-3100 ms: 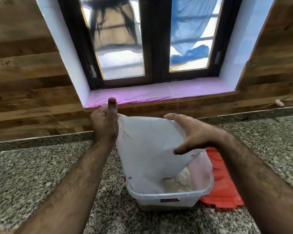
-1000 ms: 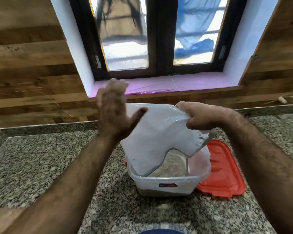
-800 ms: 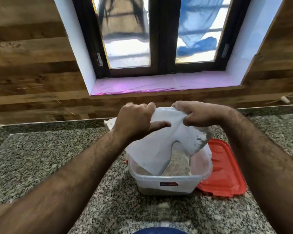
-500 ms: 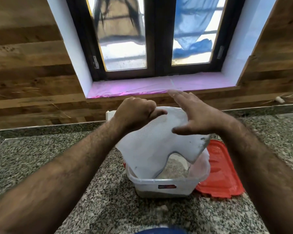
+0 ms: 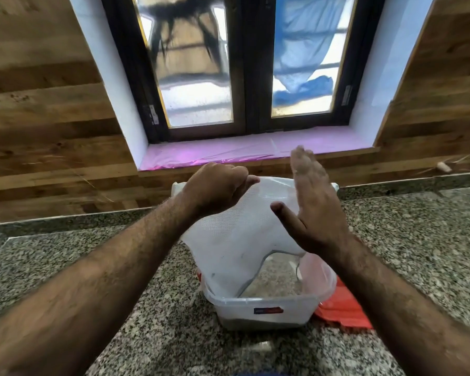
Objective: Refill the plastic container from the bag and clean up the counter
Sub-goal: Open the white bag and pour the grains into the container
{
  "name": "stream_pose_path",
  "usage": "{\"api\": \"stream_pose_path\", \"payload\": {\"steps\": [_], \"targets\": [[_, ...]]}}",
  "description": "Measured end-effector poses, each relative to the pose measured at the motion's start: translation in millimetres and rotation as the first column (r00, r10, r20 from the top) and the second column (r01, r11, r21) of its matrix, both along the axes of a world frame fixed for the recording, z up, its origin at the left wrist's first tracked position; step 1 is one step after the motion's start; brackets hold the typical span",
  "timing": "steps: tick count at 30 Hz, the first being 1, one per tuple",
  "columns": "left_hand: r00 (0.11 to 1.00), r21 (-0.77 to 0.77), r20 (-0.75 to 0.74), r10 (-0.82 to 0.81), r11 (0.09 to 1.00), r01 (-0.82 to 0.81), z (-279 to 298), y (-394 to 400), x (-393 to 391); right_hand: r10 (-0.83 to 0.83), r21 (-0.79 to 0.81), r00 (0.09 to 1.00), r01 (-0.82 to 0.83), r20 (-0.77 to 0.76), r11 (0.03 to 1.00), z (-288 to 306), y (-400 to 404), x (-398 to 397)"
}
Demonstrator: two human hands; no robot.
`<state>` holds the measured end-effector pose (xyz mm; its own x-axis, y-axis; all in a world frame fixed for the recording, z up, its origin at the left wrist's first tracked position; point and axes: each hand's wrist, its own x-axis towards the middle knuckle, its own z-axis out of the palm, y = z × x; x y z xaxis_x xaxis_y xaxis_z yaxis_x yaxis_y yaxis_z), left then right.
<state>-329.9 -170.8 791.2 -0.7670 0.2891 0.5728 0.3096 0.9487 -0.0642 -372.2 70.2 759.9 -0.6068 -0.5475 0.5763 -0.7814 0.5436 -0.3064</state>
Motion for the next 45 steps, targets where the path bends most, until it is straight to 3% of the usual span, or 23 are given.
{"api": "stream_pose_path", "payload": {"steps": [4, 9, 12, 16, 17, 20, 24, 27, 28, 32, 34, 38, 45], "targets": [[1.000, -0.002, -0.012, -0.006, 1.000, 0.005, 3.7, -0.6, 1.5, 0.020, 0.127, 0.995, -0.033, 0.099, 0.991, -1.1, -3.0, 3.3], [1.000, 0.006, 0.004, 0.002, 1.000, -0.002, 1.2, -0.4, 3.7, -0.055, -0.023, 0.998, 0.055, -0.001, 0.998, 0.5, -4.5, 8.1], [1.000, 0.009, -0.011, -0.016, 1.000, 0.016, 1.6, -2.5, 3.7, 0.010, 0.092, 0.989, -0.024, 0.150, 0.995, 7.2, -5.1, 10.6], [0.999, 0.022, -0.023, -0.043, 0.999, 0.043, 1.8, -1.5, 5.2, -0.054, -0.133, 0.998, 0.052, -0.013, 0.990, 3.9, -2.1, 9.3], [0.999, 0.030, -0.032, -0.038, 0.999, 0.039, 3.1, -2.4, 5.0, -0.021, -0.113, 1.000, 0.020, -0.013, 0.993, 2.1, 0.1, 8.2], [0.999, -0.007, -0.036, -0.038, 0.999, 0.038, 4.5, -5.1, 4.7, 0.118, 0.060, 0.978, -0.130, 0.175, 0.990, 2.9, 3.5, 6.1], [0.996, 0.010, -0.072, -0.047, 0.999, 0.048, 7.3, -7.4, 7.7, 0.004, -0.111, 1.000, -0.007, -0.029, 0.994, -3.5, 7.1, 2.1], [0.993, 0.007, -0.106, -0.046, 0.999, 0.047, 10.8, -10.7, 8.8, 0.058, 0.090, 0.996, -0.064, 0.067, 0.994, -3.6, 7.6, -0.8], [0.993, -0.011, -0.105, -0.048, 0.999, 0.047, 10.5, -11.5, 8.9, 0.049, 0.089, 0.997, -0.055, 0.061, 0.995, -4.0, 7.2, -2.0], [0.988, 0.037, -0.151, -0.012, 0.999, 0.018, 9.6, -19.0, 11.3, -0.104, -0.236, 0.990, 0.079, -0.094, 0.969, -9.4, 7.9, -5.1], [0.982, 0.074, -0.188, 0.014, 0.997, 0.000, 12.8, -23.9, 17.0, -0.141, -0.398, 0.990, 0.126, -0.008, 0.909, -16.1, 7.7, -5.2], [0.961, 0.109, -0.266, 0.081, 0.993, -0.053, 11.6, -41.0, 28.8, -0.056, -0.525, 0.915, 0.279, 0.399, 0.804, -30.1, 2.7, -13.0], [0.906, 0.297, -0.369, 0.206, 0.950, -0.096, -5.3, -60.7, 52.6, 0.162, -0.610, 0.775, 0.330, 0.611, 0.720, -54.7, -9.5, -26.6]]}}
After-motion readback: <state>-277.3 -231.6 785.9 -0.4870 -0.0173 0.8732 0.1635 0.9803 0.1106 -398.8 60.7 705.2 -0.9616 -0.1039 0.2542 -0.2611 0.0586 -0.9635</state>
